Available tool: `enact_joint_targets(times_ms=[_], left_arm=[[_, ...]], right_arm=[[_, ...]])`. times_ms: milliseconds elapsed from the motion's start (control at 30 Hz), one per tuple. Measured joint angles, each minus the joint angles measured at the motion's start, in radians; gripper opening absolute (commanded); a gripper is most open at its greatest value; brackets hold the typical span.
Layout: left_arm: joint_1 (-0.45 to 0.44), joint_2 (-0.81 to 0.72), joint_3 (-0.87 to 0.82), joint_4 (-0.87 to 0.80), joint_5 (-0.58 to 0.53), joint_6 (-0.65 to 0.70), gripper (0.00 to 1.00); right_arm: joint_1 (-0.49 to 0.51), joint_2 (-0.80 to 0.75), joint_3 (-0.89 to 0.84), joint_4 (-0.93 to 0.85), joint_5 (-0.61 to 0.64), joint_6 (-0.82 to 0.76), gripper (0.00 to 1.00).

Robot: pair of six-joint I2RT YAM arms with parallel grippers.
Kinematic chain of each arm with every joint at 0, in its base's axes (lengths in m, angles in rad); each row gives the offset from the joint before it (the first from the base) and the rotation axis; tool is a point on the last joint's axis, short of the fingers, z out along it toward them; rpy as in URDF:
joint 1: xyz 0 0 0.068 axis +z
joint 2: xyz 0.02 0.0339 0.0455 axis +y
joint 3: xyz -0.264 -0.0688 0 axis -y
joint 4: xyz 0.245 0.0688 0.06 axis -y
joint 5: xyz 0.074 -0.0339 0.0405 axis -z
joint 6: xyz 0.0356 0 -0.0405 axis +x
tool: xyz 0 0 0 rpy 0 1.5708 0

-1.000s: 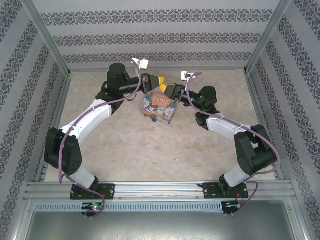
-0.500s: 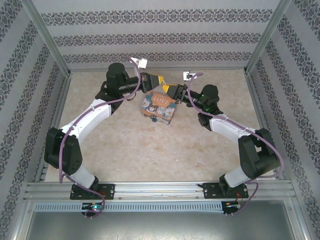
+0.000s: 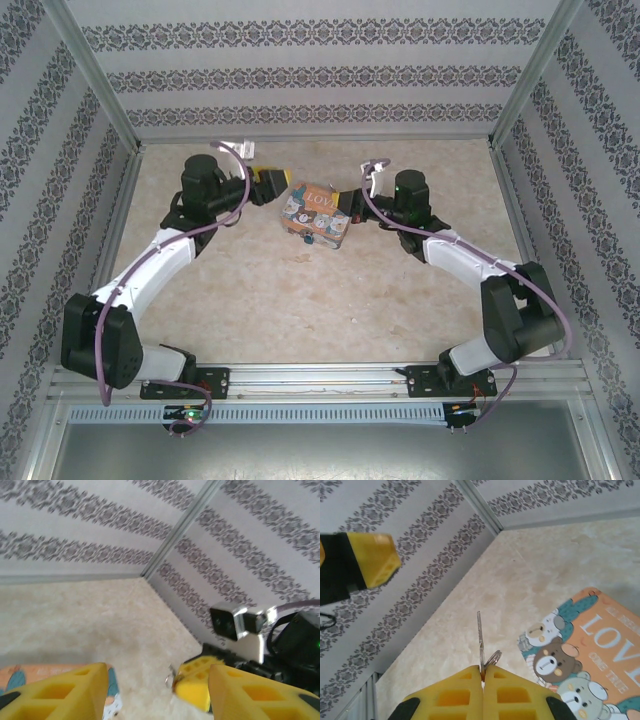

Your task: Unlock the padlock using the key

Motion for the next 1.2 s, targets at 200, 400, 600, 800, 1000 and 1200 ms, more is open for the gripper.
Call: enact_joint_targets(times_ms=[200, 400, 600, 800, 1000, 1200], left_arm=[[-0.003, -0.021, -0.162, -0.062, -0.038, 0.059, 0.76], [-0.054, 0.042, -0.235, -0.050, -0.041, 0.065, 0.75], [-0.067, 0.177, -0.287, 0.059, -0.042, 0.005, 0.73], [-0.067, 0.276, -0.290, 0.153, -0.036, -0.033, 0.69], [-0.067, 0.357, -0.269, 0.204, -0.016, -0.052, 0.68], [-0.067, 0.409, -0.243, 0.243, -0.016, -0.055, 0.66]], right_arm=[[0.000, 0.109, -0.008, -0.003, 0.014, 0.012, 0.00], [0.000, 0.204, -0.008, -0.005, 0.014, 0.034, 0.00], [-0.007, 0.257, -0.007, 0.000, 0.014, 0.038, 0.00], [-0.007, 0.287, -0.004, 0.018, 0.011, 0.038, 0.00], [-0.006, 0.311, 0.003, 0.056, 0.002, 0.038, 0.00], [-0.006, 0.330, 0.009, 0.088, -0.006, 0.056, 0.00]])
